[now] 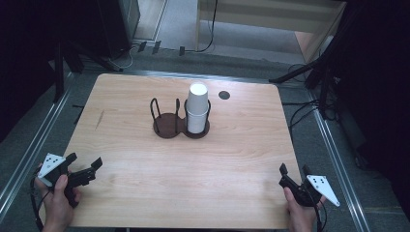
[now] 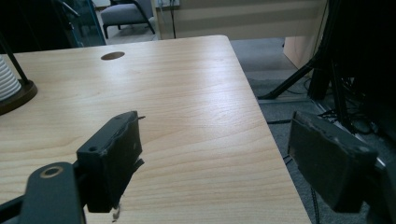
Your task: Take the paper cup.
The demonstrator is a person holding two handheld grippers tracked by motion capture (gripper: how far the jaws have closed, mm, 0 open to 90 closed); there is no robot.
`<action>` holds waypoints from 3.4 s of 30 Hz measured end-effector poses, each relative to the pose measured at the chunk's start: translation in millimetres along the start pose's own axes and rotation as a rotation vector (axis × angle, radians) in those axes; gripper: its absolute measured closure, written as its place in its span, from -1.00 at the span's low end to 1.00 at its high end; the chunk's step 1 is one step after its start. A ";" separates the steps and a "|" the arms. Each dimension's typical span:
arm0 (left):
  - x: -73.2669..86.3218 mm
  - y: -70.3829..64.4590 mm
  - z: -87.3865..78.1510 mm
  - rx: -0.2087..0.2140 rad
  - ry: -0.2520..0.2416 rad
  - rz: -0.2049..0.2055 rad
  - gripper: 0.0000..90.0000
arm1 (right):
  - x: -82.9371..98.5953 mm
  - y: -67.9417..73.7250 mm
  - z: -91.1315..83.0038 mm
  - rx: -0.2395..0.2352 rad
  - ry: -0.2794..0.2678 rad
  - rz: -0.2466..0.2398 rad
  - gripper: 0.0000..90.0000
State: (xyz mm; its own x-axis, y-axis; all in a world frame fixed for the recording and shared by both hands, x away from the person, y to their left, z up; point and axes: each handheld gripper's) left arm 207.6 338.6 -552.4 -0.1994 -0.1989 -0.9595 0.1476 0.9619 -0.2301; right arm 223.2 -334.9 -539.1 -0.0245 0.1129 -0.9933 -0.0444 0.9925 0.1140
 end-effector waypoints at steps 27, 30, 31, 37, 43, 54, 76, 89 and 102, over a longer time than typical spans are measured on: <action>0.6 -1.6 -2.4 -0.006 -0.036 0.012 -1.00 | -25.1 70.3 40.2 -0.180 0.031 -0.024 -0.69; 0.3 -0.1 -2.1 -0.005 -0.032 -0.002 -1.00 | -30.9 77.2 44.7 -0.191 0.038 -0.003 -0.69; 0.4 0.6 -1.8 -0.004 -0.037 -0.014 -1.00 | -33.7 82.8 47.6 -0.196 0.042 -0.013 -0.69; 0.2 1.1 -1.5 0.016 -0.035 -0.011 -1.00 | -43.0 96.8 56.5 -0.208 0.037 -0.016 -0.68; 0.0 1.5 -0.1 0.022 -0.031 -0.021 -1.00 | -55.6 114.6 66.5 -0.236 0.017 -0.025 -0.68; 0.0 1.8 -0.3 0.020 -0.026 -0.021 -1.00 | -70.6 137.9 83.4 -0.290 -0.002 -0.045 -0.67; 0.1 1.5 -0.5 0.023 -0.029 -0.017 -1.00 | -79.7 183.6 106.5 -0.388 0.010 -0.026 -0.72; 0.0 1.7 -0.4 0.027 -0.027 -0.020 -1.00 | -75.5 216.8 123.8 -0.423 0.019 -0.028 -0.72; 0.1 1.4 -0.4 0.032 -0.027 -0.017 -1.00 | -66.4 242.4 140.6 -0.427 0.048 -0.036 -0.76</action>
State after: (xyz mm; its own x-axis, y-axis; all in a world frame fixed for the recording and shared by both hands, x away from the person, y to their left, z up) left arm 207.3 340.0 -552.7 -0.1757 -0.2209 -0.9593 0.1756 0.9518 -0.2513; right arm 354.5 -95.3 -448.2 -0.0611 0.0665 -0.9959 -0.4553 0.8861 0.0871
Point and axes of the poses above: each handheld gripper's, and its own axes: z roughly forward along the jaws, x roughly out of its underside, y roughly to its left, and after that the axes turned 15 degrees about -y, right-handed
